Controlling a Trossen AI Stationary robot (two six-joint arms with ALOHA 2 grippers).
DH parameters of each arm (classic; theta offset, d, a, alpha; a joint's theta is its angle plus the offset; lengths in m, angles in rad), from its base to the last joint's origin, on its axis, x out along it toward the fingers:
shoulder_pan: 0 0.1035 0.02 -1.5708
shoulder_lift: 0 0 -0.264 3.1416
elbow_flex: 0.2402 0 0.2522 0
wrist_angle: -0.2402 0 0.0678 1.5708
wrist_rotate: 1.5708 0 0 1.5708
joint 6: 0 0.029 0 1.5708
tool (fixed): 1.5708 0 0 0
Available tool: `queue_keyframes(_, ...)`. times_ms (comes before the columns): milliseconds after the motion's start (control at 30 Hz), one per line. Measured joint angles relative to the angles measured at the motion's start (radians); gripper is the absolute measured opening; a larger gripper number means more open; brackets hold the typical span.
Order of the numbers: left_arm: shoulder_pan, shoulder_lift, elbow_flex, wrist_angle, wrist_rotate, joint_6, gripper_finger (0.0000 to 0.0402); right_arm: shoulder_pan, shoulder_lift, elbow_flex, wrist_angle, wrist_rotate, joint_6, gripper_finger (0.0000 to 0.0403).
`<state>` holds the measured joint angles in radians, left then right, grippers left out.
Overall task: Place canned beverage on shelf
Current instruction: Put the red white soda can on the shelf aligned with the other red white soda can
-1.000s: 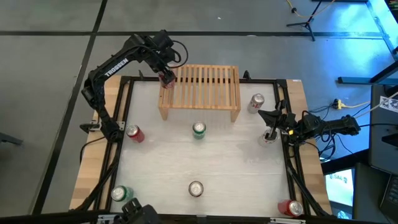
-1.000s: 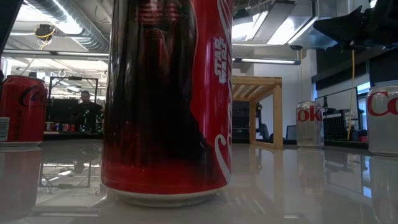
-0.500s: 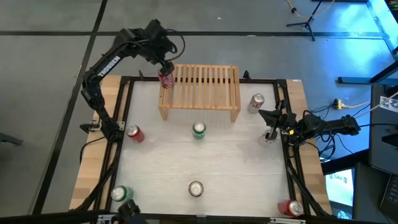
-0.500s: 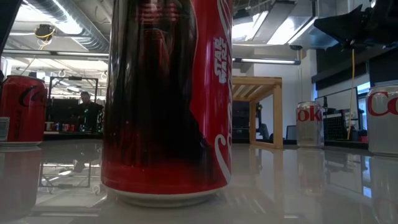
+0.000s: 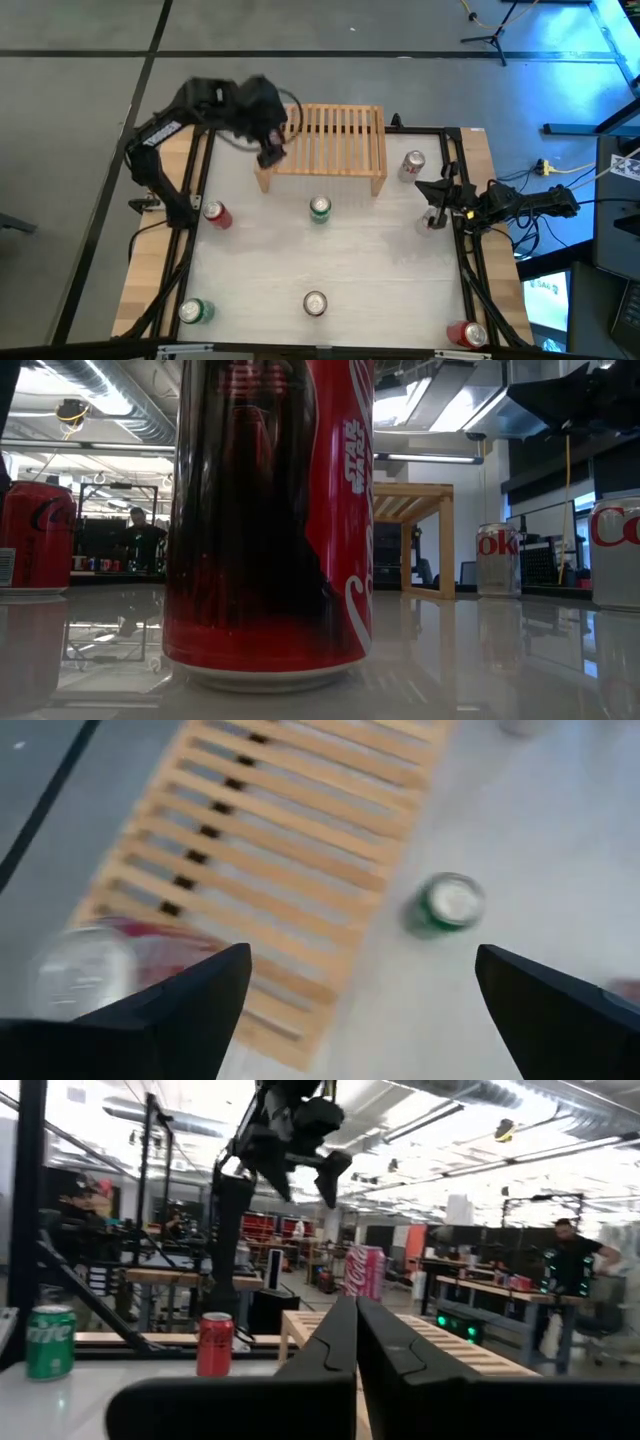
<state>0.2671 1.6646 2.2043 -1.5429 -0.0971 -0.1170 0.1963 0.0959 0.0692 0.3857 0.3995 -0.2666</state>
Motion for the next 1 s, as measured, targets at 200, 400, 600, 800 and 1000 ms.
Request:
queue_keyframes(200, -0.261, 0.001, -0.091, 0.024, -0.09, -0.18, 0.0373, 0.0, 0.0, 0.0, 0.004, -0.058, 0.0, 0.0001)
queue_keyframes(400, -0.481, 0.0, -0.249, 0.181, -0.13, -0.355, 0.0373, 0.0, 0.0, 0.0, 0.001, -0.21, 0.051, 0.0001)
queue_keyframes(600, -0.631, 0.001, -0.431, 0.461, -0.161, -0.452, 0.0373, 0.001, 0.046, 0.0, 0.001, -0.267, 0.177, 0.0001)
queue_keyframes(800, -0.724, 0.001, -0.577, 0.649, -0.192, -0.625, 0.0373, 0.001, 0.182, 0.0, 0.014, -0.389, 0.347, 0.0001)
queue_keyframes(1000, -0.841, 0.001, -0.677, 0.752, -0.302, -0.778, 0.0373, 0.011, 0.371, 0.0, 0.096, -0.461, 0.492, 0.0001)
